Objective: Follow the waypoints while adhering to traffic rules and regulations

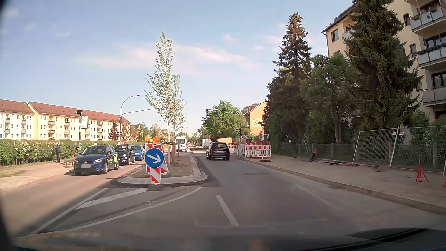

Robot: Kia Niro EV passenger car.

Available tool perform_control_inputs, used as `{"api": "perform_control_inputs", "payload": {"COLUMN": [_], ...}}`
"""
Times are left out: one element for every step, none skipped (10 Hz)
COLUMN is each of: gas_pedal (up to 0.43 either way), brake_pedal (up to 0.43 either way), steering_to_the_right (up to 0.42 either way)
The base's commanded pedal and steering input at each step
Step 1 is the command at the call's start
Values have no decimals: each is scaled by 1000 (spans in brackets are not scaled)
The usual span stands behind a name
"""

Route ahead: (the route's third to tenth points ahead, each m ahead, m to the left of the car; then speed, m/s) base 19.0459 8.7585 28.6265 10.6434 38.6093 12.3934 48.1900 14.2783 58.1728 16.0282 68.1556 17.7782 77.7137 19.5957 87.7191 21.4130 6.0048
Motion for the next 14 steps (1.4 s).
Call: {"api": "perform_control_inputs", "payload": {"gas_pedal": [28, 28, 28, 28, 28, 20, 8, 8, 8, 47, 87, 118, 150, 169], "brake_pedal": [0, 0, 0, 0, 0, 0, 0, 0, 0, 0, 0, 0, 0, 0], "steering_to_the_right": [59, 49, 41, 30, 21, 13, 2, -10, -20, -30, -43, -54, -64, -72]}}
